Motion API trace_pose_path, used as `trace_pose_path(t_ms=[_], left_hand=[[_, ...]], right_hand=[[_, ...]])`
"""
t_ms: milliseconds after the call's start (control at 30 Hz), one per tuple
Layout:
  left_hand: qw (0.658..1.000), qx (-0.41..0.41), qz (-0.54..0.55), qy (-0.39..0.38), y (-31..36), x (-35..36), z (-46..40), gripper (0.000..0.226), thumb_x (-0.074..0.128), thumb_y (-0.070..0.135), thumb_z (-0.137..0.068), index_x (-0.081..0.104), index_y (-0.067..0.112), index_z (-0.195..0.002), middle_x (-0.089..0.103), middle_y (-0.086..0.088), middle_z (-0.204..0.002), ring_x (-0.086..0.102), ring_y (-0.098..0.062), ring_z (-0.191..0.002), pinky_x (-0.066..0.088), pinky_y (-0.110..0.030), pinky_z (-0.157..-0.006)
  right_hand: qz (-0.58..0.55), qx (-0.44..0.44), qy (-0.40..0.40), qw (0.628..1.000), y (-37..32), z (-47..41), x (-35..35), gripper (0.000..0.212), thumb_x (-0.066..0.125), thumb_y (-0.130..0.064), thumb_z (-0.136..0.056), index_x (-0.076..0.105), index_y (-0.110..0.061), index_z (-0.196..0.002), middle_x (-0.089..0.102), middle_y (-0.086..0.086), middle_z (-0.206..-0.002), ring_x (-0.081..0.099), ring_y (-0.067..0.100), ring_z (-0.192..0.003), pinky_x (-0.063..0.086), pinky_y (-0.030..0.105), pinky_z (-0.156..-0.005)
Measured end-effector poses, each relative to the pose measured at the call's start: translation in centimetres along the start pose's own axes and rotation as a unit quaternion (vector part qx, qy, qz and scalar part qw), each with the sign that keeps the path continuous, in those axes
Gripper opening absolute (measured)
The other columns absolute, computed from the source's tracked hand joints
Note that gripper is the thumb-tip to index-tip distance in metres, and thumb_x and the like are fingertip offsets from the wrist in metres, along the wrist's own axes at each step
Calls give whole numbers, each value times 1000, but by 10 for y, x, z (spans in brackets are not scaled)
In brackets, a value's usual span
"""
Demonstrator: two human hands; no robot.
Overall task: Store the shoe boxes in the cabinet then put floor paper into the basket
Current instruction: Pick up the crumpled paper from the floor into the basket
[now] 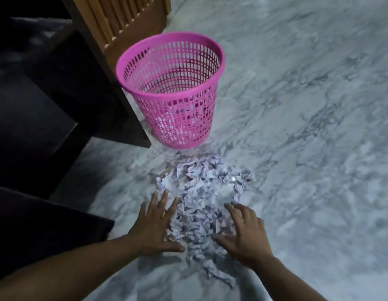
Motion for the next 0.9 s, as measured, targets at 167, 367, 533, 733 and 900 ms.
trace_pose_path(t_ms=[167,367,533,733,900], left_hand=[[997,80,11,-2,29,37,-6,97,30,88,-85,-21,44,-154,-28,1,-165,0,-33,-156,19,-49,-123],[988,130,47,71,73,19,-35,62,41,52,-97,26,34,-155,30,-6,-159,41,-29,-136,44,-40,-105],[988,128,39,78,75,0,-54,49,43,44,-97,37,34,-144,47,1,-137,51,-21,-118,49,-35,-83],[988,108,24,110,66,-19,-64,53,26,75,-96,52,32,-116,57,10,-113,55,-10,-96,50,-29,-75],[984,82,44,153,69,-47,-64,55,29,79,-93,49,28,-88,55,12,-86,52,-11,-76,41,-32,-65]], right_hand=[[104,-27,-109,988,-11,29,48,99,50,-90,-71,42,-35,-154,58,15,-142,64,37,-119,57,49,-79],[40,-8,-142,989,-16,-8,36,60,55,-54,-95,37,-34,-149,41,4,-151,46,31,-133,49,45,-100],[-21,25,-132,991,-1,-31,19,40,66,-32,-93,54,-25,-131,50,2,-136,48,28,-124,47,36,-92],[-81,93,-91,988,28,-44,-4,36,56,-38,-86,61,-26,-119,60,1,-108,64,26,-100,48,32,-74],[-229,86,-55,968,31,-55,-24,6,59,-26,-78,63,-24,-74,68,-11,-67,64,8,-60,53,30,-60]])
Point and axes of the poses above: each hand's wrist, its own z-axis away from the middle knuckle, its own x-axis out of the palm, y = z × x, the point moved 6 cm from there along -z, towards the middle knuckle
